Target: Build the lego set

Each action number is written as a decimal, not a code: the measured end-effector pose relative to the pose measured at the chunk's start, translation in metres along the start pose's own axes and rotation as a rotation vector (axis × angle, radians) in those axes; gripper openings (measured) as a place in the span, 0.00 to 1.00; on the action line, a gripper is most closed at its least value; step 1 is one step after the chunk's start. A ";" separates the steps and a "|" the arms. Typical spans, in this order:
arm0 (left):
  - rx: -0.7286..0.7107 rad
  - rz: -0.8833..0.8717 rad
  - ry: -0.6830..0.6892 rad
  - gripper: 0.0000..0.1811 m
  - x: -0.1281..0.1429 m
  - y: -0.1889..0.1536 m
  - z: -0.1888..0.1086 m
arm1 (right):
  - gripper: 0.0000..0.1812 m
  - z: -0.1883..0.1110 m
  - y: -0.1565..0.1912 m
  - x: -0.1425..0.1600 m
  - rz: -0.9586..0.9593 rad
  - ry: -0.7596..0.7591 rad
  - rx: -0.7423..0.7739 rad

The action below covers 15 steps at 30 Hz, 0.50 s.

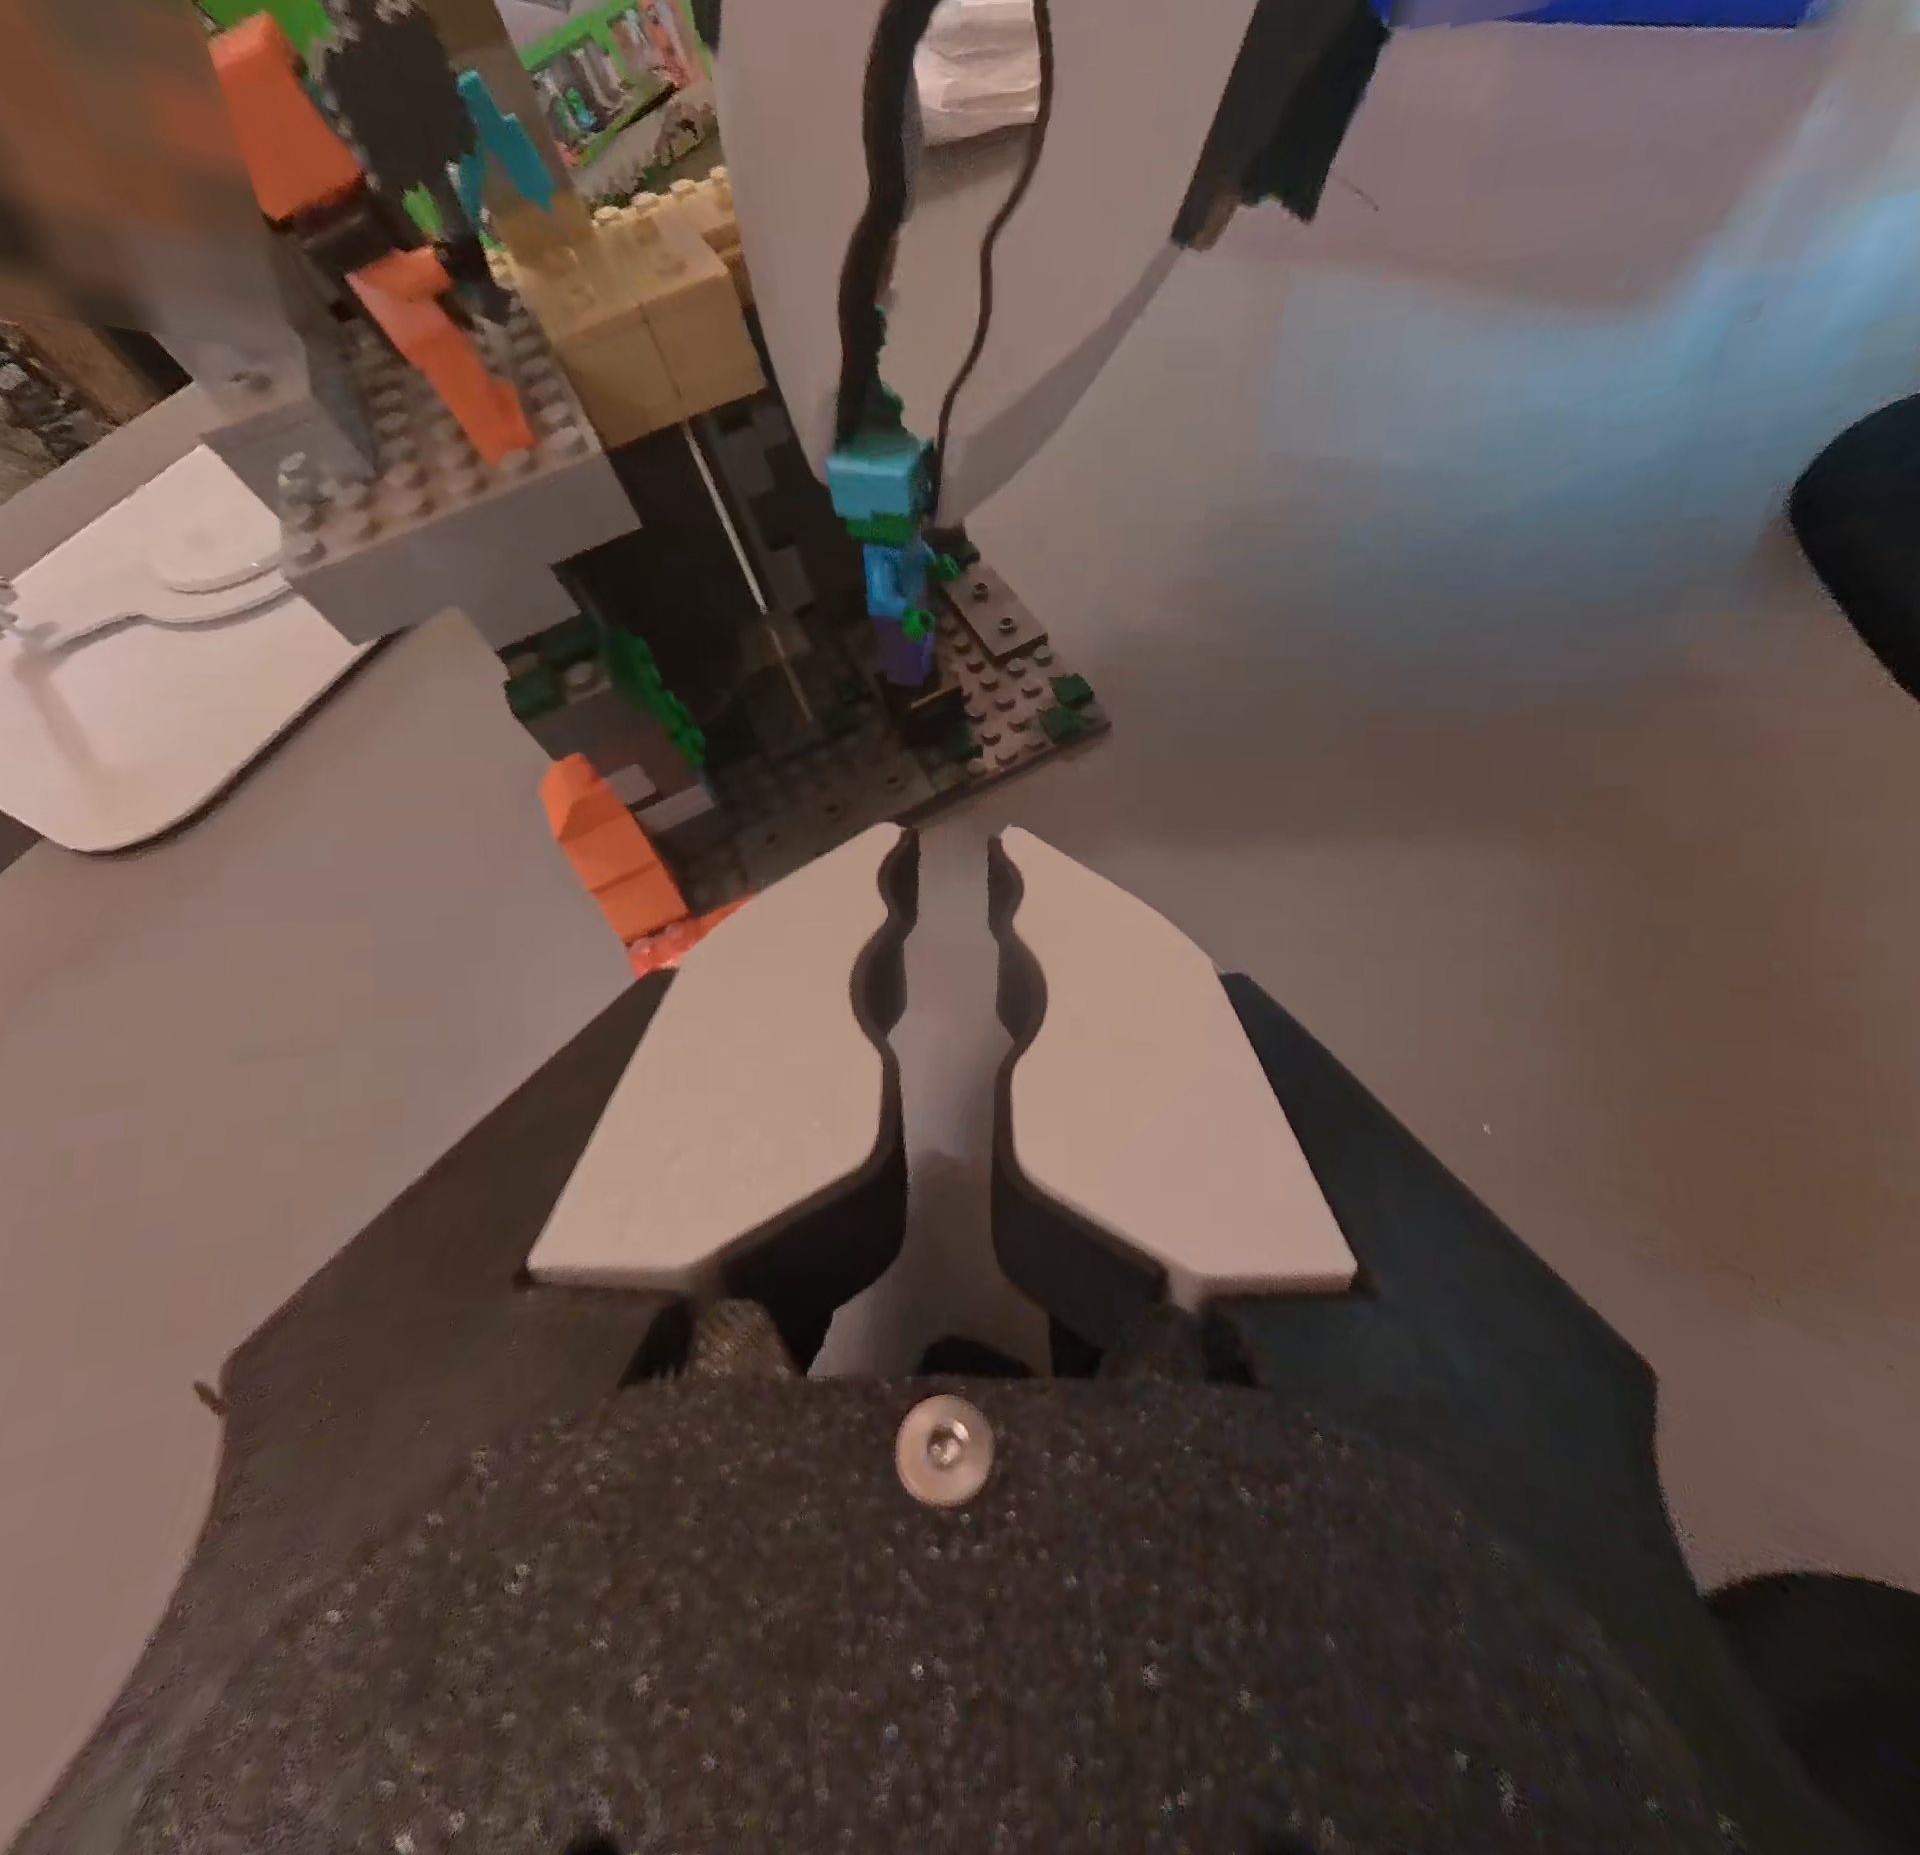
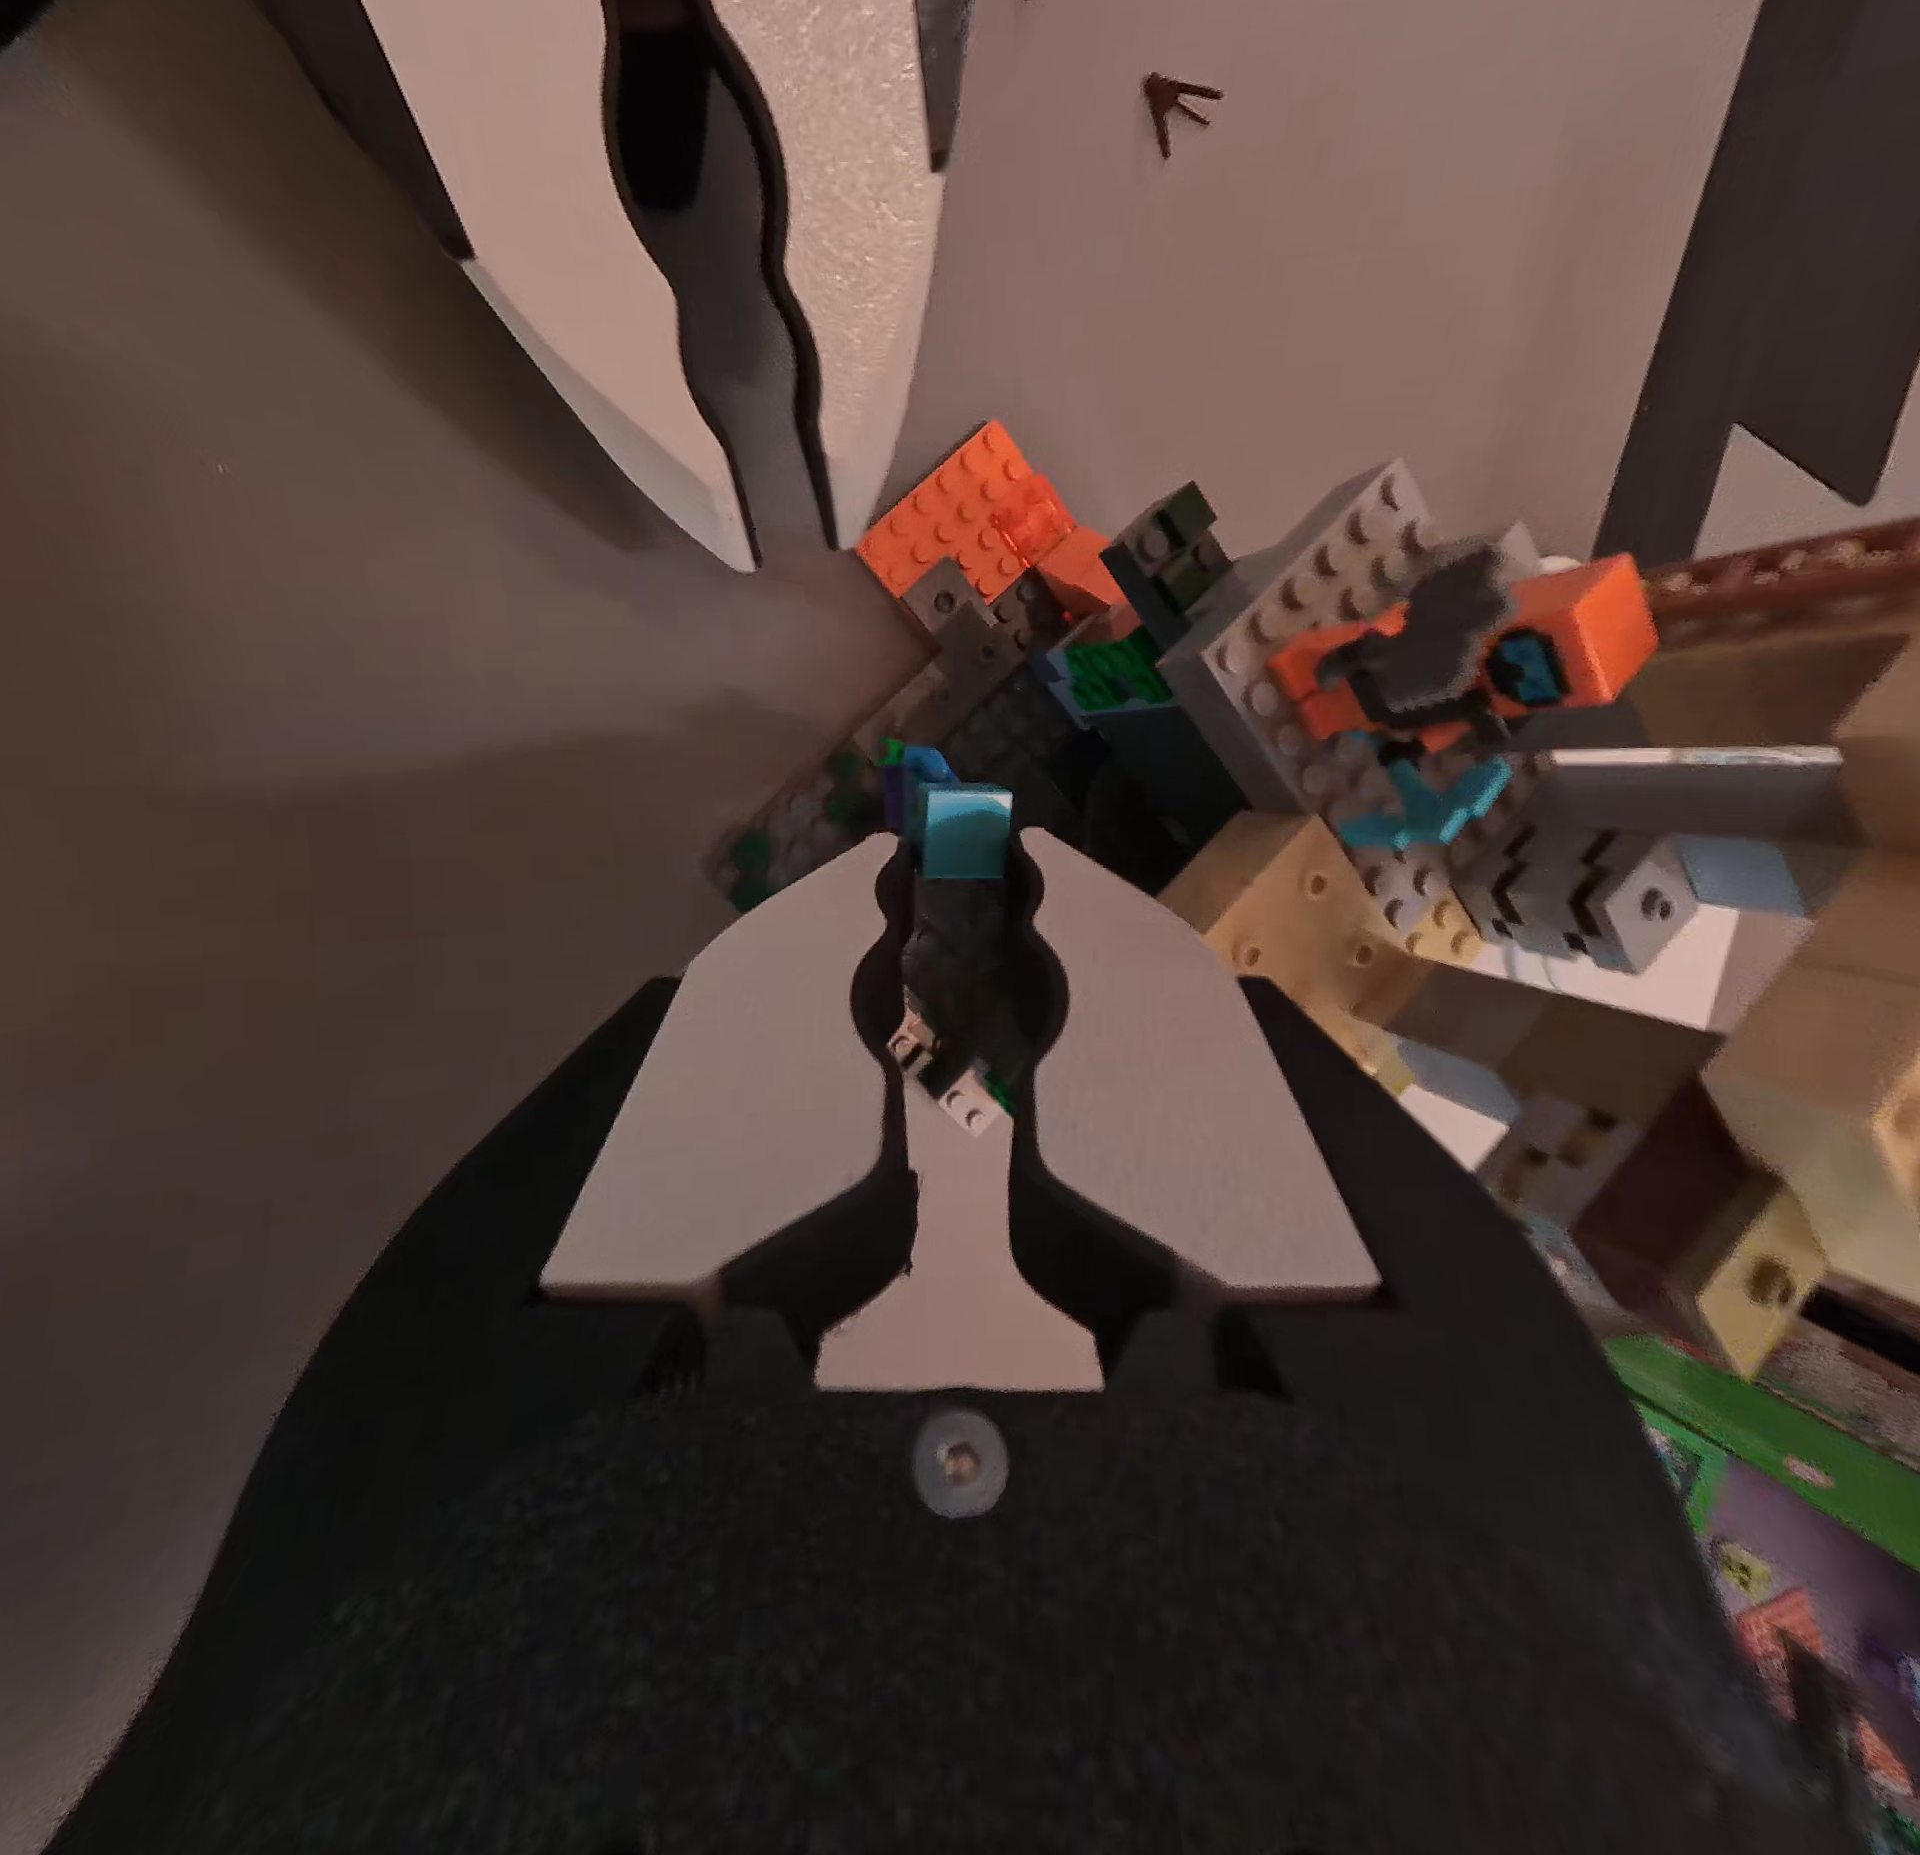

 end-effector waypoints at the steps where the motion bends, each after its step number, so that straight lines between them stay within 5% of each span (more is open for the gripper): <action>1: -0.012 0.010 -0.006 0.07 -0.002 0.002 0.002 | 0.09 0.002 0.000 0.000 -0.008 0.006 -0.004; 15: -0.030 0.169 0.037 0.07 -0.031 0.004 0.030 | 0.09 0.003 0.003 -0.012 -0.074 0.019 -0.003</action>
Point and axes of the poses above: each gripper's, where its closed fingertips meet, z out along the fingers, x out of its underside, y = z × x across the jaws, the point moved 2 cm from there along -z, back along the fingers, and after that the axes turned 10 degrees about -z, right-handed, at the moved point
